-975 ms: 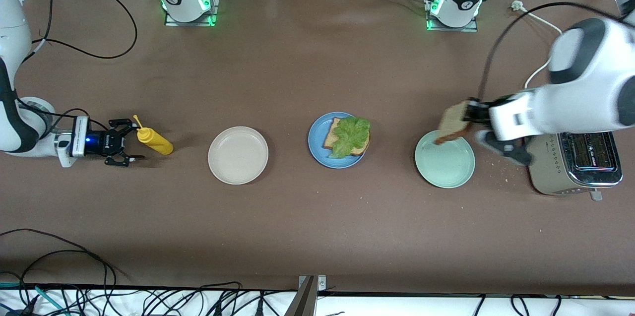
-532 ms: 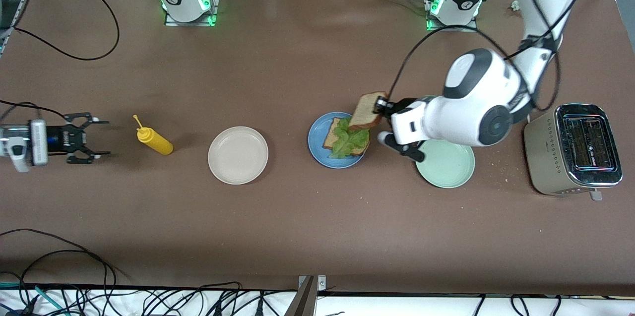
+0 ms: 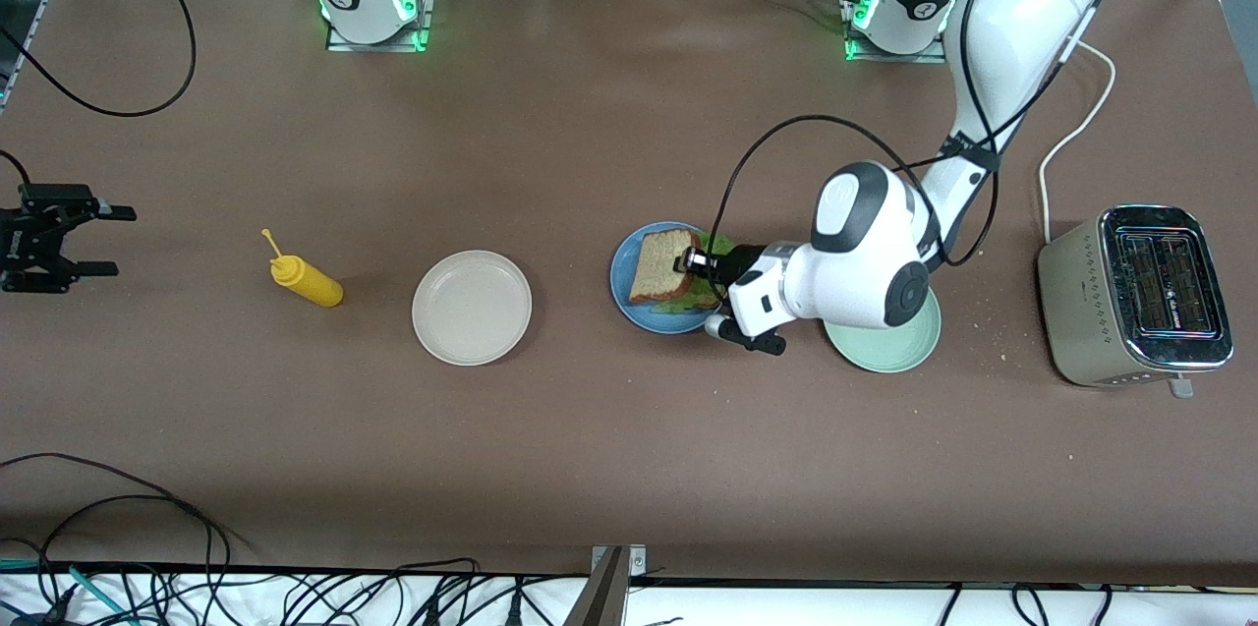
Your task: Make sandwich in blue plate with both arms
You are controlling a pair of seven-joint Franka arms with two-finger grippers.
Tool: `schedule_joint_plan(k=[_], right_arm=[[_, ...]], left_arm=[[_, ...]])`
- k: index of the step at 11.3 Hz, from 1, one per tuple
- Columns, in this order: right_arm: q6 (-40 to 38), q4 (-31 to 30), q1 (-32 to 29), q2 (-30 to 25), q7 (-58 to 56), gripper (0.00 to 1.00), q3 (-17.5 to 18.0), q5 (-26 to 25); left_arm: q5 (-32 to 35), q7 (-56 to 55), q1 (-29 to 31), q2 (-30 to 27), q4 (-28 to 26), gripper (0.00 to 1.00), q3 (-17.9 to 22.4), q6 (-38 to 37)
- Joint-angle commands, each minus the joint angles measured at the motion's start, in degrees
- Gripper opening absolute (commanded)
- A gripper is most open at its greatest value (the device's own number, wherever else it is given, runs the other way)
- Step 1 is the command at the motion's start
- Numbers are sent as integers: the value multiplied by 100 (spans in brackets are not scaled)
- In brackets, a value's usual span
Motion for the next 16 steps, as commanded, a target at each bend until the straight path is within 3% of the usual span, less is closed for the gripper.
schedule_joint_plan(k=[1, 4, 5, 6, 7, 9, 12, 13, 15, 16], right_arm=[[-340, -74, 462, -609, 1672, 100, -43, -1044], [-376, -300, 989, -1065, 3069, 100, -34, -1582], [-367, -380, 1260, -1241, 3623, 100, -34, -1722], [-350, -425, 1515, -1347, 4028, 100, -52, -1819], [-306, -564, 1709, -1522, 4233, 100, -60, -1829], [70, -1020, 1886, -1821, 4611, 100, -69, -1820], [1447, -2486, 2395, -2646, 4990, 100, -533, -1750], [1809, -2725, 2667, -2779, 5034, 100, -761, -1741], [1944, -2745, 3675, -2746, 5445, 100, -1735, -1750], [1953, -2771, 3723, -2746, 5682, 100, -1765, -1759]], left_arm=[[-127, -61, 88, 272, -22, 0, 72, 15], [-136, -61, 212, 246, -181, 0, 64, -46], [-136, -61, 290, 237, -286, 8, 64, -46], [-127, -53, 396, 237, -391, 45, 64, -46], [-109, -18, 423, 229, -453, 99, 72, -46], [-100, -43, 441, 158, -506, 100, 72, -55], [-13, -35, 519, -113, -480, 100, 116, -142], [327, -35, 598, -314, -437, 100, 116, -308], [952, -44, 800, -745, -427, 100, 116, -485], [1250, -44, 931, -921, -419, 100, 116, -642]])
